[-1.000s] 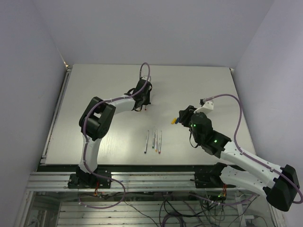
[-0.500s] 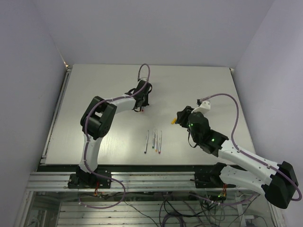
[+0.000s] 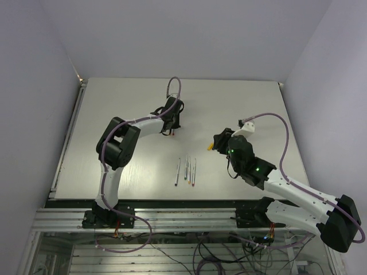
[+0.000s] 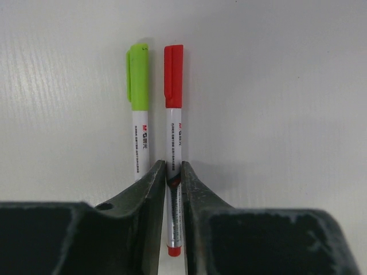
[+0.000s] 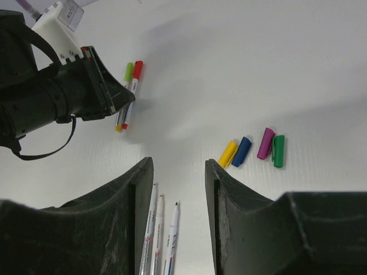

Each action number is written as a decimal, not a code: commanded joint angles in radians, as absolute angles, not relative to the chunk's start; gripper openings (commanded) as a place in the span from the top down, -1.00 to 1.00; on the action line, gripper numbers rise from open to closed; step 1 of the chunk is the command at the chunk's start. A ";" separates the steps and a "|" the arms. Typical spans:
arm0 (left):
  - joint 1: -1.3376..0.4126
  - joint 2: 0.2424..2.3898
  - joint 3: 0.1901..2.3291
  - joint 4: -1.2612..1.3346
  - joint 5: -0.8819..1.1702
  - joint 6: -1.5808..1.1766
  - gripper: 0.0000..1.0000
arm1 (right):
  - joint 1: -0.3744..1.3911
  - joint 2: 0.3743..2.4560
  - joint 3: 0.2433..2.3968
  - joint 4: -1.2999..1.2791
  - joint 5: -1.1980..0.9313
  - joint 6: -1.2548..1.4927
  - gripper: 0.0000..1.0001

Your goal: Insert the pens into the pen caps

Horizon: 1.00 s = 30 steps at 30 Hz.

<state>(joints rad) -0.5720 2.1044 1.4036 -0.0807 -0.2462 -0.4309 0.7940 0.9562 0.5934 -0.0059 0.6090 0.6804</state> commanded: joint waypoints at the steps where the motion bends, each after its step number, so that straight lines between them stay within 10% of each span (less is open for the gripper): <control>1: -0.567 2.013 1.387 -0.062 -0.222 -0.444 0.42 | 0.794 0.933 0.575 0.017 0.614 0.678 0.18; 30: -0.814 1.582 0.977 -0.156 -0.397 -0.451 0.12 | 0.743 0.944 0.582 -0.158 0.671 0.820 -0.15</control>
